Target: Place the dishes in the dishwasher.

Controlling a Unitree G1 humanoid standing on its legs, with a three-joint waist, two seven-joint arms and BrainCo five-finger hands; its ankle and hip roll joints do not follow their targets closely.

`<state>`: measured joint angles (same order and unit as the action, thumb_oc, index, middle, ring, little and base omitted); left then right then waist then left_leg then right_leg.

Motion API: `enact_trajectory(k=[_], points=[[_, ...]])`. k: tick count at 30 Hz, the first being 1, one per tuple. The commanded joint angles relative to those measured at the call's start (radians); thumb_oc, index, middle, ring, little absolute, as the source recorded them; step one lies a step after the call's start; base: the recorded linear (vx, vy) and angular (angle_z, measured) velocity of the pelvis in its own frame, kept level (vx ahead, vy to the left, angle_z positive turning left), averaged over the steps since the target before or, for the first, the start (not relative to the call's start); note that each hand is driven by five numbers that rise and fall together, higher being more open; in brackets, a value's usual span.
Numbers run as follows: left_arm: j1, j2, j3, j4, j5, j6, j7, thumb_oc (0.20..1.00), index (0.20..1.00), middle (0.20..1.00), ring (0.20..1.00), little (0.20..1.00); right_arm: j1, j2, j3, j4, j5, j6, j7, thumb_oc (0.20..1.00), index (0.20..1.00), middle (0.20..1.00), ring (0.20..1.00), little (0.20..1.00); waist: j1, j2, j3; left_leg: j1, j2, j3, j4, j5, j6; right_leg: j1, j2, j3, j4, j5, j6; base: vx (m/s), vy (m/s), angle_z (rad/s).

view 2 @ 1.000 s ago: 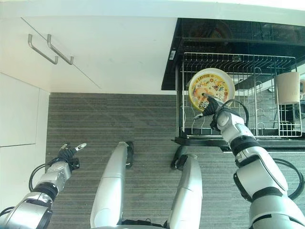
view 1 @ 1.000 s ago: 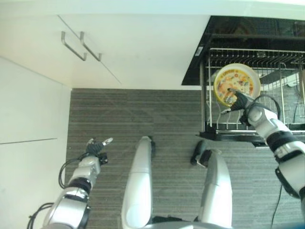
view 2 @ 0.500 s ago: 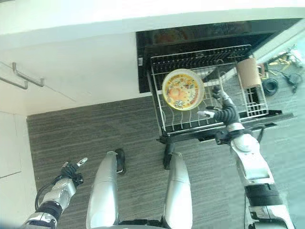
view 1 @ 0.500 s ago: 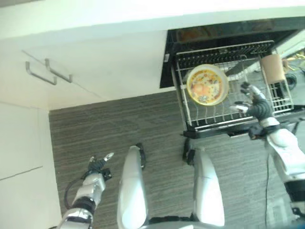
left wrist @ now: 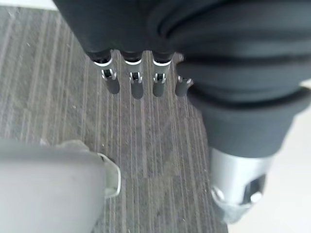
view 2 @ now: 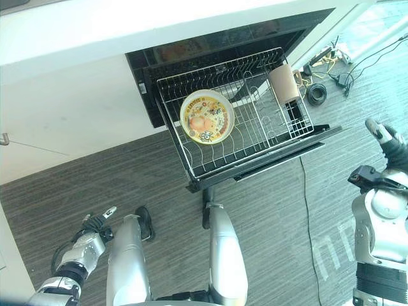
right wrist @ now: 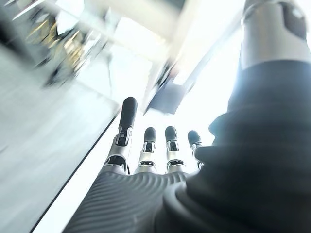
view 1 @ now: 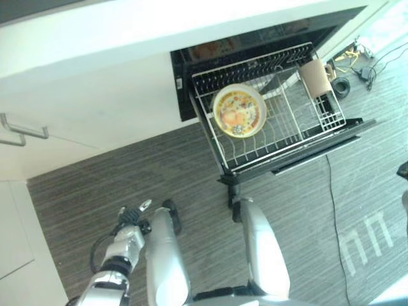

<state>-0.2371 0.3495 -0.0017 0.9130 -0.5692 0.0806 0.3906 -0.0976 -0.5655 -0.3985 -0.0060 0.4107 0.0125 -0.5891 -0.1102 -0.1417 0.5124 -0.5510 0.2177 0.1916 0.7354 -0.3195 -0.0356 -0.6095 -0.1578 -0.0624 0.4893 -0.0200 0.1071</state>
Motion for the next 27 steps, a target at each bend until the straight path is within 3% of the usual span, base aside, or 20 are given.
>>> enact_trajectory(k=[1,6,8,9,10,11,12,15,18,27], points=[[0.021,-0.003,-0.020,0.032,-0.020,-0.035,0.022,1.000,1.000,1.000,1.000,1.000,0.039,-0.022,-0.032,-0.024,-0.035,-0.103,-0.127,0.200,0.200,0.200,0.200,0.200,-0.002,0.026,-0.041,-0.038,-0.021,-0.105,-0.127,0.115,0.011,-0.003,-0.025,-0.007,0.129,-0.125,0.002,-0.02,0.050,-0.08],[0.023,-0.018,-0.038,0.028,-0.041,-0.037,0.019,1.000,1.000,1.000,1.000,1.000,0.050,0.081,0.058,0.161,0.121,-0.225,-0.048,0.200,0.200,0.200,0.200,0.200,-0.005,0.072,-0.028,-0.048,-0.040,-0.098,-0.124,0.119,0.017,-0.025,-0.036,0.014,0.132,-0.124,-0.001,-0.03,0.037,0.05],[0.026,-0.017,-0.051,0.008,-0.048,-0.025,0.017,1.000,1.000,1.000,1.000,1.000,0.027,0.109,0.108,0.238,0.293,-0.230,0.066,0.200,0.200,0.200,0.200,0.200,0.005,0.092,-0.024,-0.045,-0.043,-0.088,-0.137,0.130,0.012,-0.027,-0.048,0.008,0.111,-0.113,0.001,-0.03,-0.021,0.08],[0.023,-0.015,-0.063,0.011,-0.049,-0.021,0.008,1.000,1.000,1.000,1.000,1.000,-0.001,0.132,0.134,0.312,0.478,-0.185,0.198,0.200,0.200,0.200,0.200,0.200,0.012,0.104,-0.025,-0.045,-0.043,-0.083,-0.141,0.134,0.008,-0.028,-0.054,0.007,0.107,-0.113,-0.002,0.07,-0.017,0.03],[0.022,-0.015,-0.068,0.013,-0.048,-0.021,0.007,1.000,1.000,1.000,1.000,1.000,-0.015,0.142,0.141,0.334,0.555,-0.172,0.229,0.200,0.200,0.200,0.200,0.200,0.016,0.110,-0.030,-0.036,-0.044,-0.089,-0.134,0.107,0.001,-0.020,-0.055,0.010,0.117,-0.141,0.004,0.00,-0.034,0.02],[0.018,-0.013,-0.081,0.005,-0.058,-0.016,0.015,1.000,1.000,1.000,1.000,1.000,-0.043,0.165,0.160,0.389,0.708,-0.118,0.332,0.200,0.200,0.200,0.200,0.200,0.025,0.118,-0.031,-0.049,-0.047,-0.084,-0.141,0.139,0.004,-0.032,-0.062,0.001,0.115,-0.119,-0.009,0.08,-0.031,-0.02],[0.020,-0.010,-0.082,0.002,-0.057,-0.012,0.013,1.000,1.000,1.000,1.000,1.000,-0.050,0.175,0.165,0.401,0.758,-0.106,0.353,0.200,0.200,0.200,0.200,0.200,0.030,0.124,-0.037,-0.038,-0.048,-0.090,-0.137,0.113,-0.002,-0.024,-0.062,0.003,0.128,-0.148,-0.003,0.01,-0.044,0.06],[0.031,-0.008,-0.088,-0.013,-0.054,0.006,0.015,1.000,1.000,1.000,1.000,1.000,-0.055,0.220,0.187,0.424,0.912,-0.044,0.425,0.200,0.200,0.200,0.200,0.200,0.037,0.132,-0.045,-0.046,-0.052,-0.086,-0.150,0.150,0.003,-0.031,-0.063,-0.004,0.131,-0.128,-0.016,-0.02,-0.049,0.10],[0.051,-0.012,-0.096,-0.037,-0.057,0.044,0.023,1.000,1.000,1.000,1.000,1.000,-0.041,0.267,0.205,0.444,1.074,0.037,0.484,0.200,0.200,0.200,0.200,0.200,0.046,0.142,-0.060,-0.034,-0.060,-0.097,-0.137,0.127,0.002,-0.028,-0.067,-0.009,0.174,-0.161,-0.014,0.14,-0.023,0.19],[0.081,-0.027,-0.120,-0.074,-0.020,0.078,0.036,1.000,1.000,1.000,1.000,1.000,-0.064,0.265,0.235,0.364,1.013,0.122,0.539,0.200,0.200,0.200,0.200,0.200,0.077,0.136,-0.082,-0.039,-0.070,-0.118,-0.104,0.129,0.009,-0.030,-0.078,-0.026,0.232,-0.172,-0.020,0.05,-0.055,0.09]])
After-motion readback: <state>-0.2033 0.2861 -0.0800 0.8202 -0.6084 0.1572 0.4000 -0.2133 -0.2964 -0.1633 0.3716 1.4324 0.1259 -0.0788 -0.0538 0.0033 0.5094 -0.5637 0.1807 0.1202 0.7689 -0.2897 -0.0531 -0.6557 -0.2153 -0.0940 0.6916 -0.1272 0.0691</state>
